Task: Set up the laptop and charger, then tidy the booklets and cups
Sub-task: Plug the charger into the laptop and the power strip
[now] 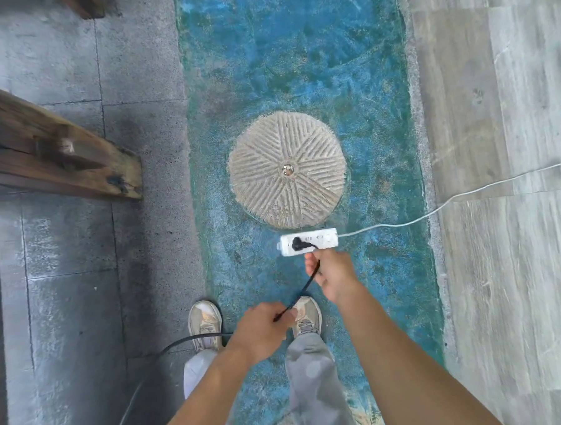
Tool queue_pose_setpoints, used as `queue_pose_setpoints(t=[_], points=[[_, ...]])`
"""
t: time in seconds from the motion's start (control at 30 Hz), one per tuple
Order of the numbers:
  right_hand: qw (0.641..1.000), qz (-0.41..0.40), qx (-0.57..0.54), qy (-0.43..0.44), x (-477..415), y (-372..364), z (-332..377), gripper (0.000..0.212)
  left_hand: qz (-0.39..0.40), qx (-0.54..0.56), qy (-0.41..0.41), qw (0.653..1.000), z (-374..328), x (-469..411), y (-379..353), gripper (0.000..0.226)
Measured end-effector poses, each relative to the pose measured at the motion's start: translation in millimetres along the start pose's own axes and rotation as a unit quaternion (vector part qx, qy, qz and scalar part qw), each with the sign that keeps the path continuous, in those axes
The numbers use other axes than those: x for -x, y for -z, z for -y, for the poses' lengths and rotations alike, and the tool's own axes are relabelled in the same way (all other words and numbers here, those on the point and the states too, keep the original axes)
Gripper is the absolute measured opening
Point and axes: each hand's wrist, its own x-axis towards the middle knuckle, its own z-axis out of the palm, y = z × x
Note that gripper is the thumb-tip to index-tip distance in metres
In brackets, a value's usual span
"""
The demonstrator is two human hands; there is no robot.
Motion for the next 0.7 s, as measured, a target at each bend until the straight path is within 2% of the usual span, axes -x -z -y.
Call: queue_pose_setpoints(t=[0.13, 0.27, 0.37, 0.57, 0.7], points=[[0.997, 0.042, -0.047, -0.049, -5, -9, -41, 0.021, -0.034, -0.040, 0.009, 0.999, 1, -14, -4, 0.036], [0.989, 0.086, -0.070, -0.093, -7, -24, -83, 0.029, -0.025, -0.124, 0.030, 0.991, 13, -28, -1, 0.030], [0.987, 0.103, -0.069, -0.102, -5, -34, -103, 0.035, -0.012, -0.187, 0.043, 0.981, 28, -25, 7, 0.035], [0.983, 0.123, -0.067, -0.118, 4, -50, -115, 0.025, -0.026, -0.223, 0.109, 0.968, 58, -8, 19, 0.022], [0.983, 0.146, -0.003, -0.108, 16, -59, -118, 0.050, -0.031, -0.279, 0.128, 0.951, 69, 0, 29, 0.028]])
